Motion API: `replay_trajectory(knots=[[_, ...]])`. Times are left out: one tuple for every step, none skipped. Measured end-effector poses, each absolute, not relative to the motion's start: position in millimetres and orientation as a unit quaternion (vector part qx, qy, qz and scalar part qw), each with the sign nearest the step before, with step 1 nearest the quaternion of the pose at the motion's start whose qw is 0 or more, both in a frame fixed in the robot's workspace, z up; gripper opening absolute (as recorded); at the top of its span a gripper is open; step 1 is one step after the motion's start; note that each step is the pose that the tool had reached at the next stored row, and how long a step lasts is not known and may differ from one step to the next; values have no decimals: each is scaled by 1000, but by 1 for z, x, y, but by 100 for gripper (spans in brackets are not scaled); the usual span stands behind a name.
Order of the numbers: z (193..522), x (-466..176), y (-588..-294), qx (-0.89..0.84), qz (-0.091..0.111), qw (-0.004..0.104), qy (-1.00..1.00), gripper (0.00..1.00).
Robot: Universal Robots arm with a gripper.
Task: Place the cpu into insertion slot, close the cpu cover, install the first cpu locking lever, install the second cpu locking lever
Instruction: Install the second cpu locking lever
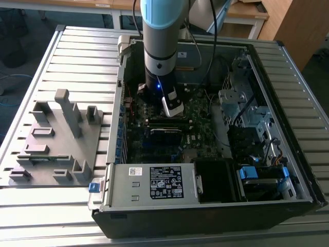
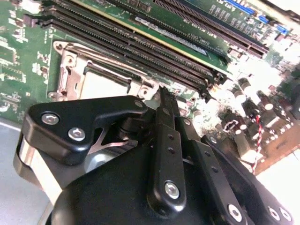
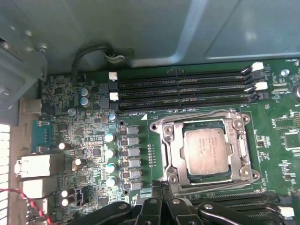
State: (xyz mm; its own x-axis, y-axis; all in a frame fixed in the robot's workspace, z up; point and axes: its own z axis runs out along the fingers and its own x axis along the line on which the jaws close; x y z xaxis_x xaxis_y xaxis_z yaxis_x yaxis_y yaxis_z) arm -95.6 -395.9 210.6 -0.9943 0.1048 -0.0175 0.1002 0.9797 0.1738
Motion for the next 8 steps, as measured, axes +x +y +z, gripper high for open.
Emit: replay_trajectory(knots=[[212, -96, -396, 52, 87, 13, 995, 10], [213, -96, -396, 51, 87, 13, 995, 10], [213, -96, -396, 52, 87, 13, 995, 10], [213, -96, -396, 51, 87, 13, 995, 10], [213, -95, -396, 51, 87, 13, 995, 10], [213, -94, -396, 51, 87, 13, 995, 10], [213, -93, -396, 52, 87, 13, 995, 10], [213, -92, -396, 52, 87, 13, 995, 10]])
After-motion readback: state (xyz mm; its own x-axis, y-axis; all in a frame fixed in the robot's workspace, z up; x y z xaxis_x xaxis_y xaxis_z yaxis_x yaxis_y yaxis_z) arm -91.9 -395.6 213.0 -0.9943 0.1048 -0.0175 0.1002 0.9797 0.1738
